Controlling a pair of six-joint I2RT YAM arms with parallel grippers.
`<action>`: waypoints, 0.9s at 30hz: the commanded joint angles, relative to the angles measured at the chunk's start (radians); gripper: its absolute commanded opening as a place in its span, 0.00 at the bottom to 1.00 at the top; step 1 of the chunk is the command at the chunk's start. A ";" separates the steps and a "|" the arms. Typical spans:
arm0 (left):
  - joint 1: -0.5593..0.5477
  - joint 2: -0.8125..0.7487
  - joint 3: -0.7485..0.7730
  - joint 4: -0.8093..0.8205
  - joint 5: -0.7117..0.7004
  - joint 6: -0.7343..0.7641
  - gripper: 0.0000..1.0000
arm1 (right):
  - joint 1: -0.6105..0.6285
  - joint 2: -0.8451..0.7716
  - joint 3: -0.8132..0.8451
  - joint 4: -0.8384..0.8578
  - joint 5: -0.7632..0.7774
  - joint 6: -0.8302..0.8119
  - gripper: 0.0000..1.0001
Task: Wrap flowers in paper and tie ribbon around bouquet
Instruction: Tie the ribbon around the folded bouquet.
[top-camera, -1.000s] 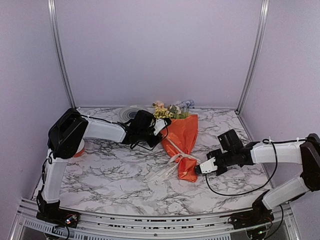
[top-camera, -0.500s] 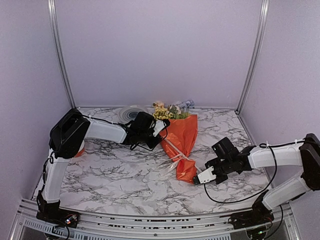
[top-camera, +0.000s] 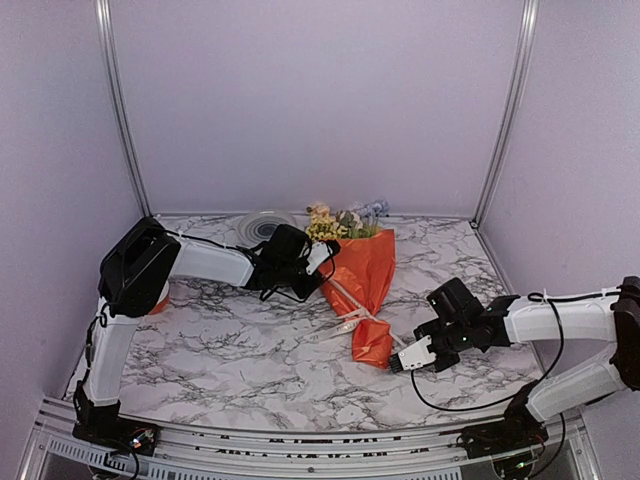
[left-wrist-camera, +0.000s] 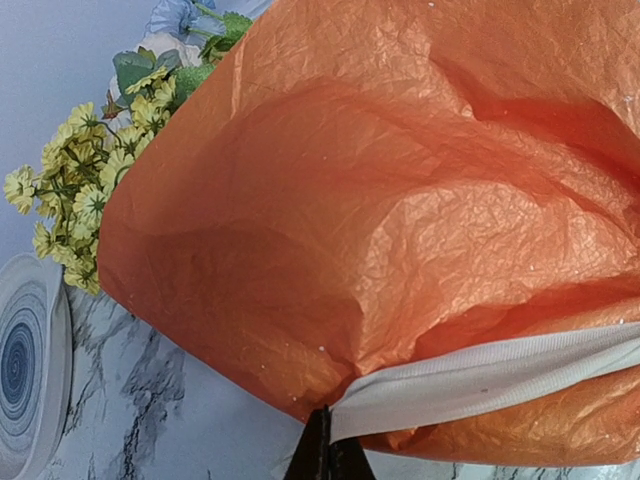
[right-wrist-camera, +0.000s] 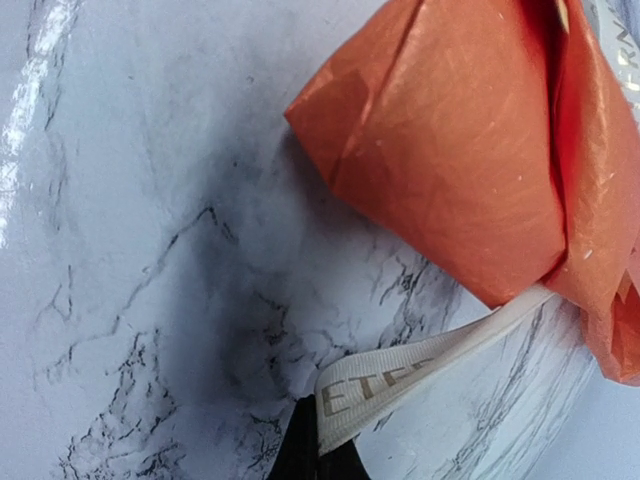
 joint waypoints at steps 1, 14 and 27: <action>0.058 0.004 0.018 -0.026 -0.086 -0.012 0.00 | 0.014 0.007 -0.021 -0.157 0.007 0.003 0.00; -0.012 -0.275 -0.288 -0.015 0.134 -0.072 0.00 | -0.176 -0.010 0.034 0.356 -0.088 0.132 0.00; -0.048 -0.318 -0.403 -0.166 0.147 -0.177 0.00 | -0.233 0.177 0.118 0.498 -0.039 0.117 0.00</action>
